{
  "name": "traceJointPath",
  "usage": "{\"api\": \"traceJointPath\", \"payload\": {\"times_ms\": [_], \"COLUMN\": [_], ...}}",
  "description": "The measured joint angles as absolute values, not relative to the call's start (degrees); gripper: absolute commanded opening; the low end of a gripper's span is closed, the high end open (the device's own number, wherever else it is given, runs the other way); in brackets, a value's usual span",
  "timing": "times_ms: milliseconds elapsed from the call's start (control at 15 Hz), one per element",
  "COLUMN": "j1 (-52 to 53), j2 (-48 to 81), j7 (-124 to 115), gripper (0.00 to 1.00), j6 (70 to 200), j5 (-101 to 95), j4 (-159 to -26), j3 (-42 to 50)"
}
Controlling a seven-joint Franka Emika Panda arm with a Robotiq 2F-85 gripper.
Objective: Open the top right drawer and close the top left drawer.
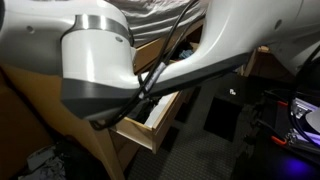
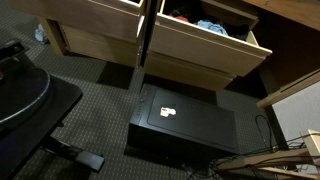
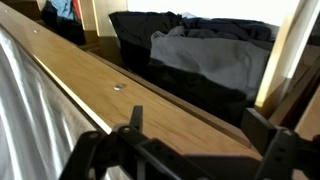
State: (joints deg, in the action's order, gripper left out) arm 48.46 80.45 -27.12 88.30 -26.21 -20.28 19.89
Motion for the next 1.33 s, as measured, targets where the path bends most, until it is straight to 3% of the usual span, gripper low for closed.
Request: {"api": "traceJointPath", "payload": {"times_ms": [267,733,1333], "j1": [45.02,47.29,38.57], "j2": [76.92,73.61,73.52], "j7": [-31.67,-32.02,-43.16], "gripper": [1.00,1.00,1.00], "j6": [82.87,88.32,71.75], "j5": [-23.51,-22.76,-26.18], "j4": [-20.18,-20.29,-20.38], "j3": [18.51,15.87,21.64]}}
